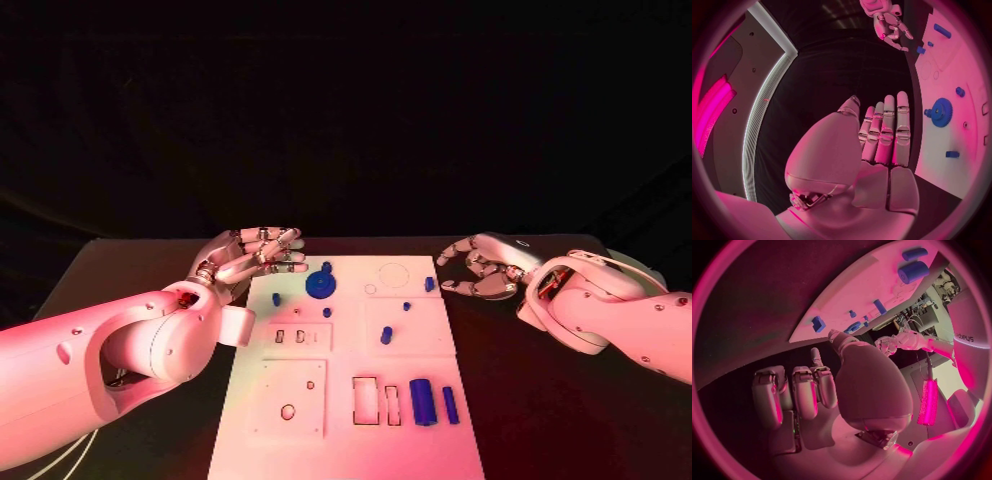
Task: Assemble the parts on the task board
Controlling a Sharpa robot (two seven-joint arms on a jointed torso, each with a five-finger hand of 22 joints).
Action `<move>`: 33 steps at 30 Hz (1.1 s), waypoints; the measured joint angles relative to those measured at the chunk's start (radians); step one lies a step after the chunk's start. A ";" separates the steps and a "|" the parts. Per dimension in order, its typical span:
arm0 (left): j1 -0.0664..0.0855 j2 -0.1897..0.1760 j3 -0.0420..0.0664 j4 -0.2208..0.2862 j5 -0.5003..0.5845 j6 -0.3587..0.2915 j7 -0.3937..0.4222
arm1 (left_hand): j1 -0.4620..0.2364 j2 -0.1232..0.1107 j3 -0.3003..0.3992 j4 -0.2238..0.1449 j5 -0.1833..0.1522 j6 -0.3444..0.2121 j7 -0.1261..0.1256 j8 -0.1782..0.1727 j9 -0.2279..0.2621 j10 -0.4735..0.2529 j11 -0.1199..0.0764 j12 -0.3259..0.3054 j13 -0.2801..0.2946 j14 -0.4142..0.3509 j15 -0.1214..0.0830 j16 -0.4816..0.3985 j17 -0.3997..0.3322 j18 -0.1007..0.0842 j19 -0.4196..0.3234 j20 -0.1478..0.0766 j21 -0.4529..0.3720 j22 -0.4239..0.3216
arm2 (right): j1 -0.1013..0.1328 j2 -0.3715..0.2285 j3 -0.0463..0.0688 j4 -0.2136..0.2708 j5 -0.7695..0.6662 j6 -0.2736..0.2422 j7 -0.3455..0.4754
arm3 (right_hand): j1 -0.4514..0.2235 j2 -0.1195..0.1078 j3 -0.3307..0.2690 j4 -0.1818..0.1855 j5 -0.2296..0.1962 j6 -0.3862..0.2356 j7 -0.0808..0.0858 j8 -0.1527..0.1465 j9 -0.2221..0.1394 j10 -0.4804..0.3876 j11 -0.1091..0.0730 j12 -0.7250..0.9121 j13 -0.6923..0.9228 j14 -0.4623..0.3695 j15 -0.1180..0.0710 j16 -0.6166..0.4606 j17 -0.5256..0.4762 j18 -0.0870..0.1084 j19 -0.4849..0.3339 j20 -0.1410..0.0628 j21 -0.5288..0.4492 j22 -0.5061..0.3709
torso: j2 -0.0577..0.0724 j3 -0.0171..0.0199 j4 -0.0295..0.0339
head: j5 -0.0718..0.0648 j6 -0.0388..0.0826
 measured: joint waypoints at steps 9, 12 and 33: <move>0.000 -0.001 0.000 -0.001 0.000 0.000 -0.001 | 0.000 0.000 0.000 0.000 0.000 0.000 0.000 0.000 0.000 0.000 0.000 0.000 0.000 0.000 0.000 0.000 0.000 0.000 0.000 0.000 0.000 0.000 | -0.022 0.048 0.000 -0.054 0.026 0.010 0.021 | 0.005 0.005 0.000 0.000 0.000 0.000 0.000 0.000 0.000 0.000 0.005 0.000 0.000 0.000 0.000 0.000 0.000 0.000 0.000 0.000 0.000 0.000 | 0.000 -0.0027 0.0015 | 0.001 -0.005; 0.000 -0.001 0.000 -0.002 0.000 0.000 -0.001 | 0.000 0.000 0.000 0.000 0.000 0.000 0.000 0.000 0.000 0.000 0.000 0.000 0.000 0.000 0.000 0.000 0.000 0.000 0.000 0.000 0.000 0.000 | -0.029 0.065 0.000 -0.074 0.032 0.010 0.025 | 0.005 0.005 0.000 0.000 0.000 0.002 0.002 0.000 0.001 -0.001 0.007 0.000 0.000 -0.002 0.002 0.000 0.000 0.000 0.000 0.000 0.000 0.001 | 0.000 -0.0032 0.0022 | -0.002 -0.006; 0.000 -0.001 0.000 -0.005 0.000 0.000 -0.004 | 0.000 0.000 0.000 0.000 0.000 0.000 0.000 -0.002 0.000 0.000 0.000 0.000 0.000 0.000 0.000 0.000 0.001 0.000 0.000 0.000 0.000 -0.002 | -0.046 0.109 0.000 -0.124 0.052 0.013 0.032 | 0.022 0.022 0.013 -0.004 0.005 0.051 0.010 0.015 0.012 0.002 0.010 0.005 0.000 0.002 0.010 0.000 0.000 0.000 0.000 0.008 0.000 0.001 | -0.001 -0.0024 0.0010 | 0.007 -0.014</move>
